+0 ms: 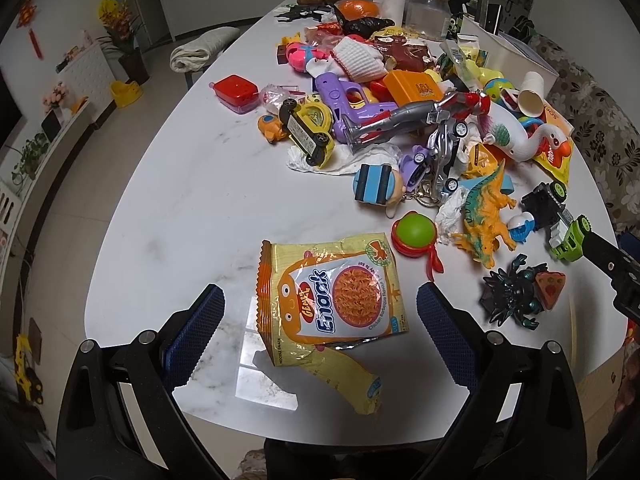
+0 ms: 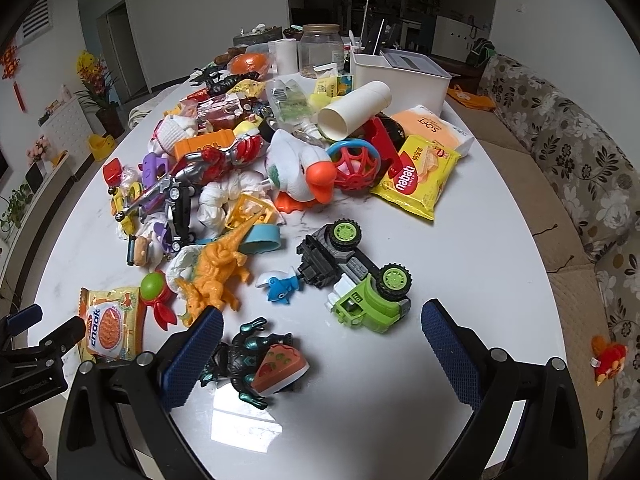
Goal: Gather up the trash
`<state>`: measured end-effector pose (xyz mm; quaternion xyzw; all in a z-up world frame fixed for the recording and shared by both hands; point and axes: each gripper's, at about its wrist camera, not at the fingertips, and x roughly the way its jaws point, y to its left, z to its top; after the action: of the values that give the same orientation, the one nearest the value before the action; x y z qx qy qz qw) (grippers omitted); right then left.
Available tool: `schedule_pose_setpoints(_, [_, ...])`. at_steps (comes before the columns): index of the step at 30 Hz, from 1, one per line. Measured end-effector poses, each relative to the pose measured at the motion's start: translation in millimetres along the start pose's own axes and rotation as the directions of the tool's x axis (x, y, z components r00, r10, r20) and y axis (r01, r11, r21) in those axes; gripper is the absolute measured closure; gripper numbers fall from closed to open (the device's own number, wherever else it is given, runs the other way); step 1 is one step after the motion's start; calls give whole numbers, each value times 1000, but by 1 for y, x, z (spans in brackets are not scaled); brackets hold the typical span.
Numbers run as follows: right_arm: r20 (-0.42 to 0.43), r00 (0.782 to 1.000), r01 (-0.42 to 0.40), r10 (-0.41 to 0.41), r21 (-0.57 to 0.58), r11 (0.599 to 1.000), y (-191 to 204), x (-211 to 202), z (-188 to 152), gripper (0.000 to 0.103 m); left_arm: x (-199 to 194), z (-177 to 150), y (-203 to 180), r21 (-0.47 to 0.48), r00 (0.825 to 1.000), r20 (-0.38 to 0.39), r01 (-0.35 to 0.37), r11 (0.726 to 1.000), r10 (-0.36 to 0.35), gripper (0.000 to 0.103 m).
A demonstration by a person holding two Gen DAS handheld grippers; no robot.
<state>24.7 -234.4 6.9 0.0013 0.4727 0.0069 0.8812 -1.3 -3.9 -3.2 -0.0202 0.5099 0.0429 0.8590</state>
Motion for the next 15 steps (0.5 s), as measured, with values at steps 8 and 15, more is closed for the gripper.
schedule_pose_setpoints(8, [-10,1000,-17,17,-16,1000,-1,6,4,5,1,-1,0,2,1000,-2,1,1000,-1,8])
schedule_pose_setpoints(15, [-67,990,-131,127,-66,989,-33,33,9,5,0,-6,0,13,1000,6,12,1000,-12,8])
